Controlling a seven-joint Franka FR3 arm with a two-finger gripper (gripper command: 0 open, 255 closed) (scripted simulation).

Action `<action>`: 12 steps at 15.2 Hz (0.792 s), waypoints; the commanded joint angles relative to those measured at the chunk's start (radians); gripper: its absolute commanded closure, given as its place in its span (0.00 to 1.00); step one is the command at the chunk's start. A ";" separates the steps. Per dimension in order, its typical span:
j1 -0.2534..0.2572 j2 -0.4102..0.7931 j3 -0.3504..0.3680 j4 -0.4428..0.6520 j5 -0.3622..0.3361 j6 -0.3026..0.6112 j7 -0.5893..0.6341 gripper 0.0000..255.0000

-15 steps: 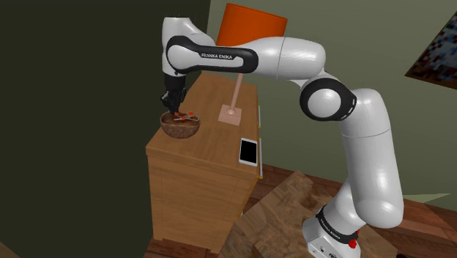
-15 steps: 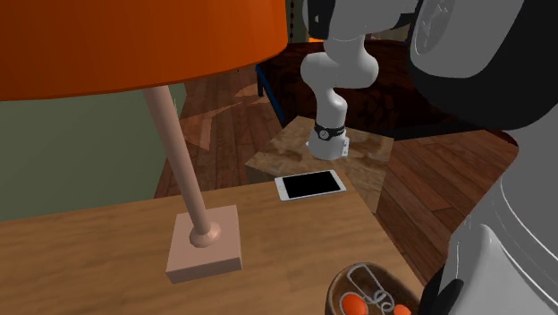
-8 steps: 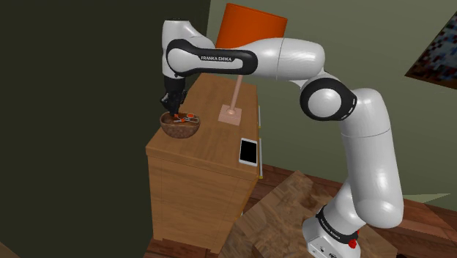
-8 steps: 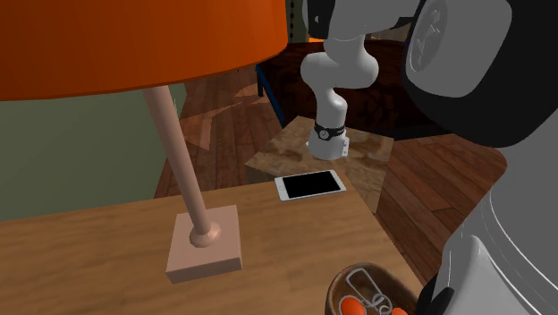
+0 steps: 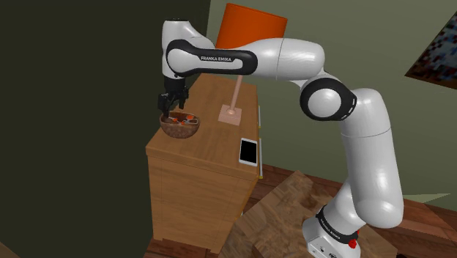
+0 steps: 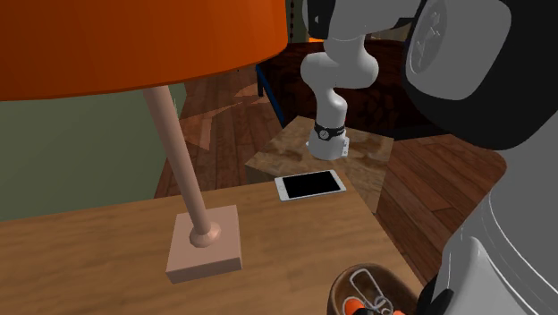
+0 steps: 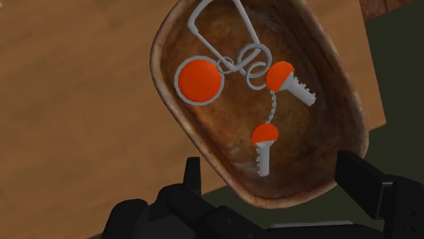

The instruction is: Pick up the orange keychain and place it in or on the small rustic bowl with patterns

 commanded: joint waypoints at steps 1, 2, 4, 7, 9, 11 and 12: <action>0.003 0.000 0.000 0.034 0.001 -0.034 -0.002 0.00; 0.007 0.003 0.001 0.073 0.001 -0.069 -0.004 0.00; 0.015 0.016 0.000 0.155 0.000 -0.138 -0.007 0.00; 0.015 0.016 0.000 0.155 0.000 -0.138 -0.007 0.00; 0.015 0.016 0.000 0.156 0.000 -0.138 -0.007 0.00; 0.015 0.016 0.000 0.156 0.000 -0.138 -0.007 0.00; 0.015 0.016 0.000 0.156 0.000 -0.138 -0.007 0.00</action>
